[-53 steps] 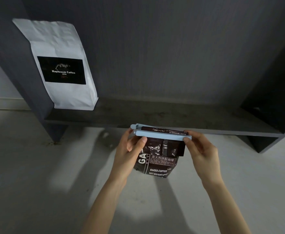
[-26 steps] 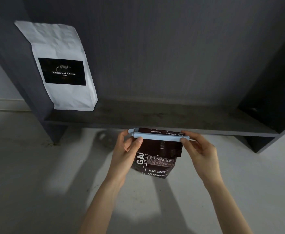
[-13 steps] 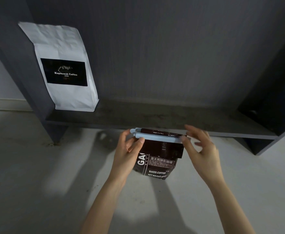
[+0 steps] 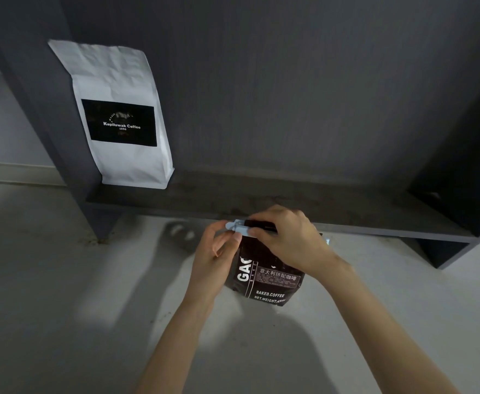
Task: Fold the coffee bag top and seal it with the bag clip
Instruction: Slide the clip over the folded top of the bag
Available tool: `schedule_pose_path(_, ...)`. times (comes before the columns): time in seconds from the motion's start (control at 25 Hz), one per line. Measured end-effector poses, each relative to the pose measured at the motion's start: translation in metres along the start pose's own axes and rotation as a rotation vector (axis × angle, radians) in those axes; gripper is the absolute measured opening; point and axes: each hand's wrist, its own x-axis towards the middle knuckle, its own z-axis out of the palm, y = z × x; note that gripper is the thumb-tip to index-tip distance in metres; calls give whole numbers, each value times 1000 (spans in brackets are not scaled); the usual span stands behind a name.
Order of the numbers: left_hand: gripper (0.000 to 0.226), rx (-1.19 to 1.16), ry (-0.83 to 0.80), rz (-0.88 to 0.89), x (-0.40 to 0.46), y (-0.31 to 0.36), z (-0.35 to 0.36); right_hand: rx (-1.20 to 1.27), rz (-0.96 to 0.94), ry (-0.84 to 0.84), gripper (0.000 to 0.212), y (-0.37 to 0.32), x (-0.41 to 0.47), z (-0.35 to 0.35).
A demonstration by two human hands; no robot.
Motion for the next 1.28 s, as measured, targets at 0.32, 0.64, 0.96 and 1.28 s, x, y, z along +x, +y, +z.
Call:
schedule_pose_path(0.32, 22, 6, -62, 36, 4, 1, -4, -39, 3, 89, 27, 0, -8, 7)
schedule_pose_path(0.64, 15, 49, -10, 85, 4, -5, 1, -76, -5, 132, 26, -3, -12, 11)
schedule_pose_path(0.96, 14, 24, -10, 99, 1, -4, 5, -54, -36, 138, 27, 1, -11, 10)
schedule_pose_path(1.28, 28, 118, -124, 96, 0, 1, -3, 147, 21, 393, 34, 30, -39, -15)
